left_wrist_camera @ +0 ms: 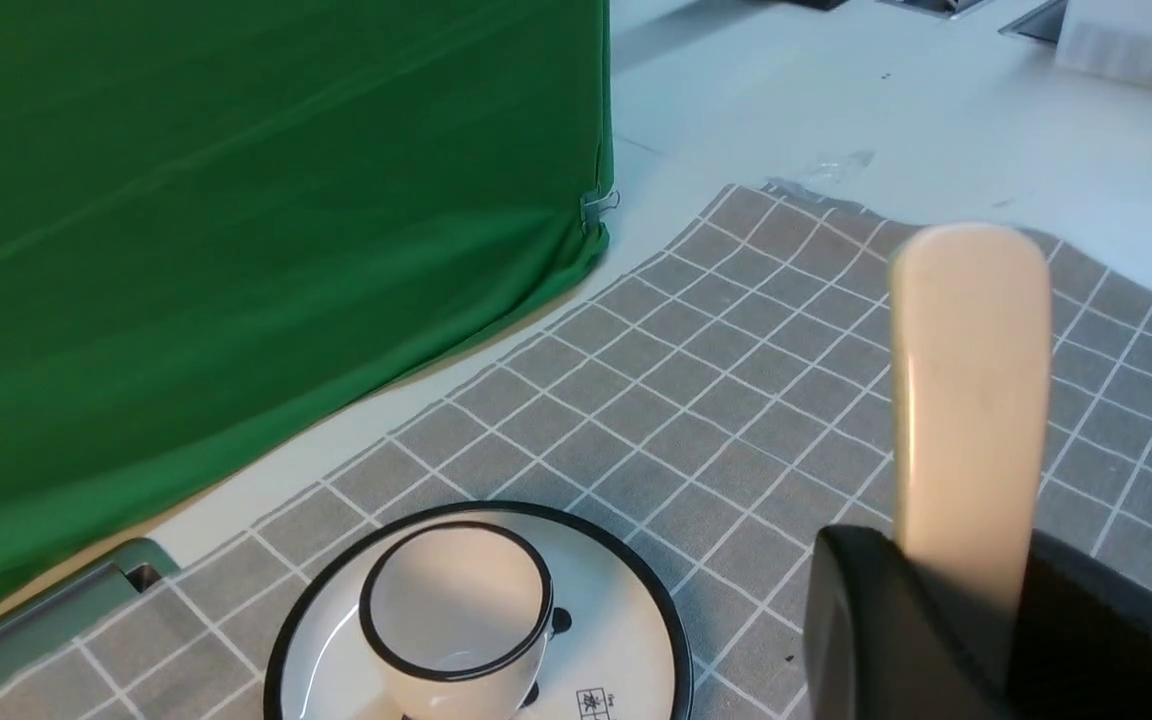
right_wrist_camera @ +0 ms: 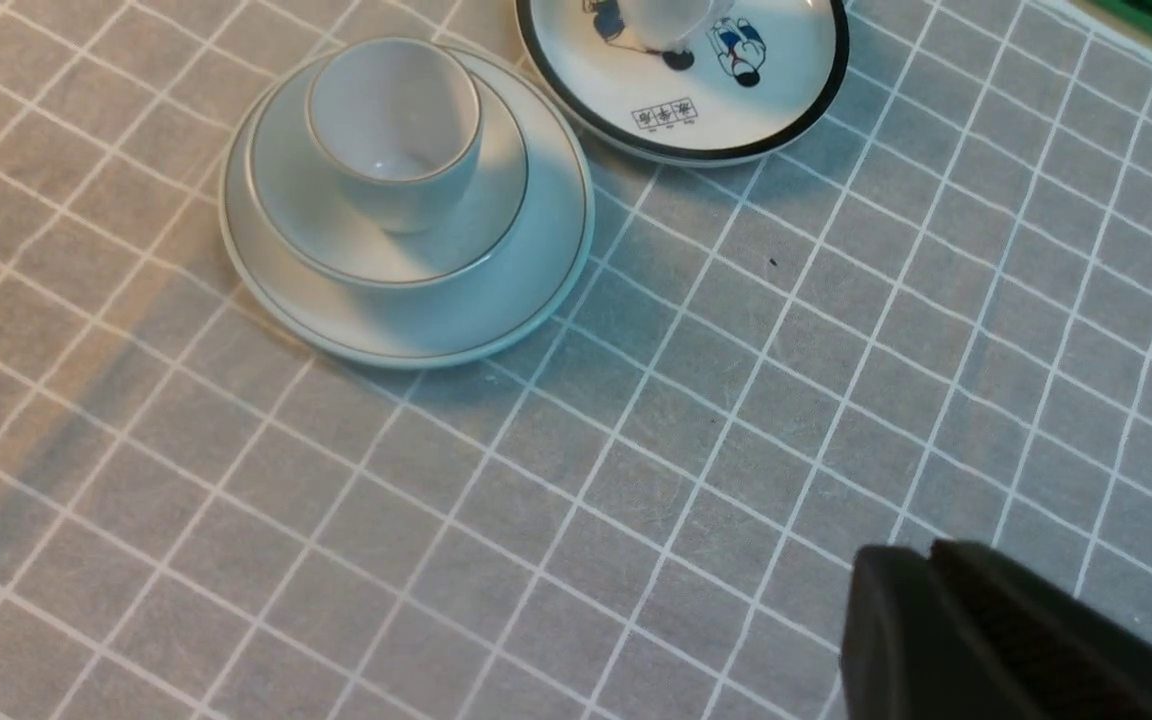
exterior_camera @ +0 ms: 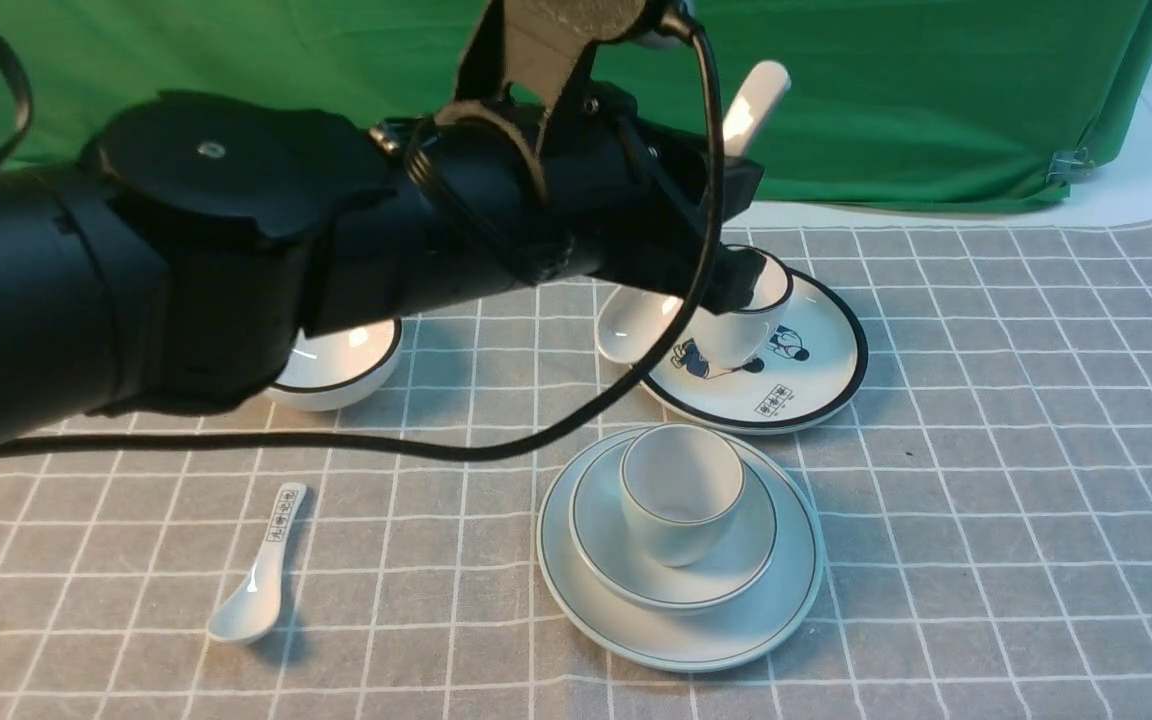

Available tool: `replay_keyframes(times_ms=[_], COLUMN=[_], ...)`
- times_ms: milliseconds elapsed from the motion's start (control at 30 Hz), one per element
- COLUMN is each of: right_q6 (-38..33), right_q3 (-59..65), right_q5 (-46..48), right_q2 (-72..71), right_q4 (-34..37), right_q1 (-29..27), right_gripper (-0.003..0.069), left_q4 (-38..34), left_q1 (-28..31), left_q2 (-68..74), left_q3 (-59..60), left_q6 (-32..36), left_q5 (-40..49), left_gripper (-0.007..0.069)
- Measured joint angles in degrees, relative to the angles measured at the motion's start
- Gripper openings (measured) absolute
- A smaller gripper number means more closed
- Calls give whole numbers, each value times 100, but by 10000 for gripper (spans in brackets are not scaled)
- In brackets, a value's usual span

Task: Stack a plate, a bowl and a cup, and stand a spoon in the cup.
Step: Use the left arm to put the blue soup spoon into the blue teacup in the middle

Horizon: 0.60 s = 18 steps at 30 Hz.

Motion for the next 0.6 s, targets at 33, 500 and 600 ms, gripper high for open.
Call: replay_keyframes(times_ms=[33,500,600], right_q6=[4,13,13], right_q3=[0,0,0], right_q5=[-7,-192,-192], right_q2=[0,0,0], right_q4=[0,0,0], right_q1=[0,0,0], right_gripper=[77,113,118], left_q4=[5,105,110], left_q1=[0,0,0], left_q2=[-7,-14,-14], left_q3=[0,0,0], left_q6=[-29,-55,-107], left_q5=[0,-17,-17], left_gripper=[118,118,118])
